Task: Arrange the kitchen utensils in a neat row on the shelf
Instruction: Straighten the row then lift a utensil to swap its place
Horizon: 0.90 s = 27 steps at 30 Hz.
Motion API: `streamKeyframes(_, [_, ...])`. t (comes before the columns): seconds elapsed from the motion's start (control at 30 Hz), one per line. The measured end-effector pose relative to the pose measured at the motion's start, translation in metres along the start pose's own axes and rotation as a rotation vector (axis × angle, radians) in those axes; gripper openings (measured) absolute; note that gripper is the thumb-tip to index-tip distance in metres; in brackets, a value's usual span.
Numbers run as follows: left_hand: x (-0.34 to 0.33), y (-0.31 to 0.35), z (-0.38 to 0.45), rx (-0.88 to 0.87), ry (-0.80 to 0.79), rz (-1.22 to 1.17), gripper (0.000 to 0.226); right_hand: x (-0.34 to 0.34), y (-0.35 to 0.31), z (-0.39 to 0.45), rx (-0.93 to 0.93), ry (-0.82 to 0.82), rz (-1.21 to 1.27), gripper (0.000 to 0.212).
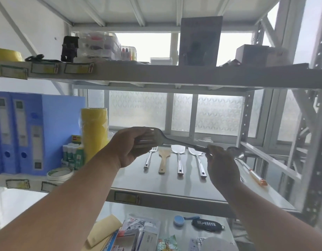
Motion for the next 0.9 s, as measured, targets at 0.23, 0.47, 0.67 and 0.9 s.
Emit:
streamKeyframes(0.23, [-0.005, -0.019, 0.019, 0.102, 0.037, -0.385, 0.071, -0.002, 0.012, -0.021, -0.061, -0.100, 0.021, 0.007])
streamKeyframes(0.47, [0.009, -0.053, 0.030, 0.108, 0.136, 0.157, 0.032, -0.034, -0.047, -0.050, -0.286, -0.576, 0.435, 0.015])
streamKeyframes(0.67, [0.035, -0.072, 0.024, 0.095, 0.082, 0.473, 0.017, -0.034, -0.141, -0.083, -0.637, -0.836, 1.291, 0.022])
streamKeyframes(0.9, [0.103, -0.064, 0.031, 0.063, 0.244, 0.469, 0.029, -0.048, -0.210, -0.097, -0.446, -0.853, 1.165, 0.032])
Point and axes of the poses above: each hand's wrist, its own z-axis towards the middle knuckle, its own x-axis out of the back of the hand, y = z × x, the point moved 8 cm from there along z, towards the middle knuckle, and after that the axes turned 11 degrees about -z, right-handed, at the moved point
